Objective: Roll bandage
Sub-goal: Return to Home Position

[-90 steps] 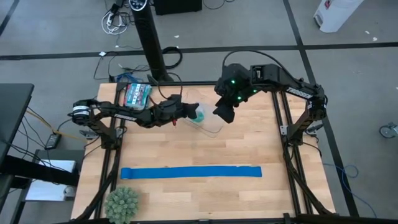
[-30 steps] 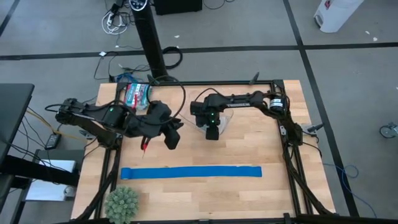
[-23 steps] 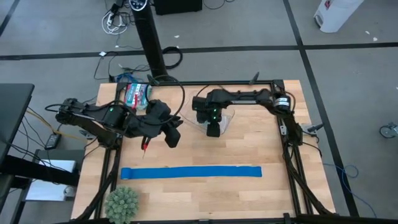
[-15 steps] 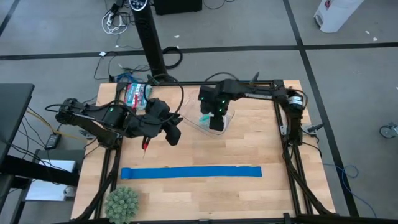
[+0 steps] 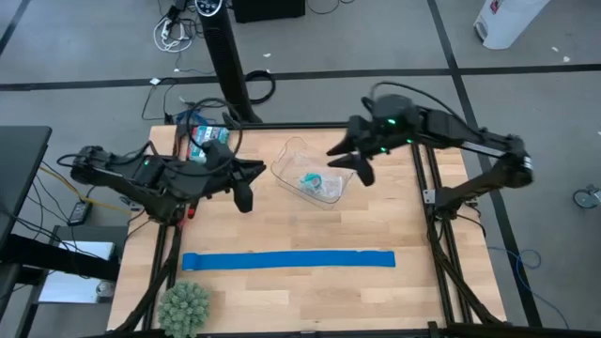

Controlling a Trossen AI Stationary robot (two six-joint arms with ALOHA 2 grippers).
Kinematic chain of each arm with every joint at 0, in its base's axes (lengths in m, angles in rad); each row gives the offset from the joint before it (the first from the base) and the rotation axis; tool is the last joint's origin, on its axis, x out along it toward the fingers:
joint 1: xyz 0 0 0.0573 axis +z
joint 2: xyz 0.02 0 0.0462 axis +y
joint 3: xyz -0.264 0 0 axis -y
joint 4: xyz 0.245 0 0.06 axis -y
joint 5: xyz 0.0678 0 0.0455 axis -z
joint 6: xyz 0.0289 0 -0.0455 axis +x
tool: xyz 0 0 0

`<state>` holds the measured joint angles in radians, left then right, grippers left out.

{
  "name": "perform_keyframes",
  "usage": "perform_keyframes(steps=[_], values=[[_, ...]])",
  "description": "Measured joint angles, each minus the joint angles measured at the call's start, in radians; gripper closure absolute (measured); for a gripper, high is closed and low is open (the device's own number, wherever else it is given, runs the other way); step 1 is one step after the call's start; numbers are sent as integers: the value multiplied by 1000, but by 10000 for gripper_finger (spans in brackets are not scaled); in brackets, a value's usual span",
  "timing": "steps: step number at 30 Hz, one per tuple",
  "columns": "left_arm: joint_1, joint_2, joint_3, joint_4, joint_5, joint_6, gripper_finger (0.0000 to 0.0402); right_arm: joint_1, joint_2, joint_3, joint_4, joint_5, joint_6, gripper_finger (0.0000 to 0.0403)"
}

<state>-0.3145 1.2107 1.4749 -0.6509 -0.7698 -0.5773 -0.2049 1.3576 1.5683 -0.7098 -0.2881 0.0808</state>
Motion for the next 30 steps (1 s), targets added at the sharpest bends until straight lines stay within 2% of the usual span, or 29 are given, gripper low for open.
perform_keyframes(steps=[5,8,18,23,28,30], values=[[0,-115,-242,293,40,44,347,15,-205,-275,164,-21,117,254],[0,-171,-384,476,108,47,353,28,-330,-436,218,-31,202,254],[0,-255,-674,750,305,-21,368,79,-715,-884,393,-22,497,254],[-1,-287,-812,827,348,-128,392,87,-871,-1035,495,-20,635,254],[-1,-297,-918,906,378,-218,396,87,-974,-1111,493,-46,728,257],[-2,-299,-950,912,390,-238,396,87,-1002,-1123,475,-56,736,274]])
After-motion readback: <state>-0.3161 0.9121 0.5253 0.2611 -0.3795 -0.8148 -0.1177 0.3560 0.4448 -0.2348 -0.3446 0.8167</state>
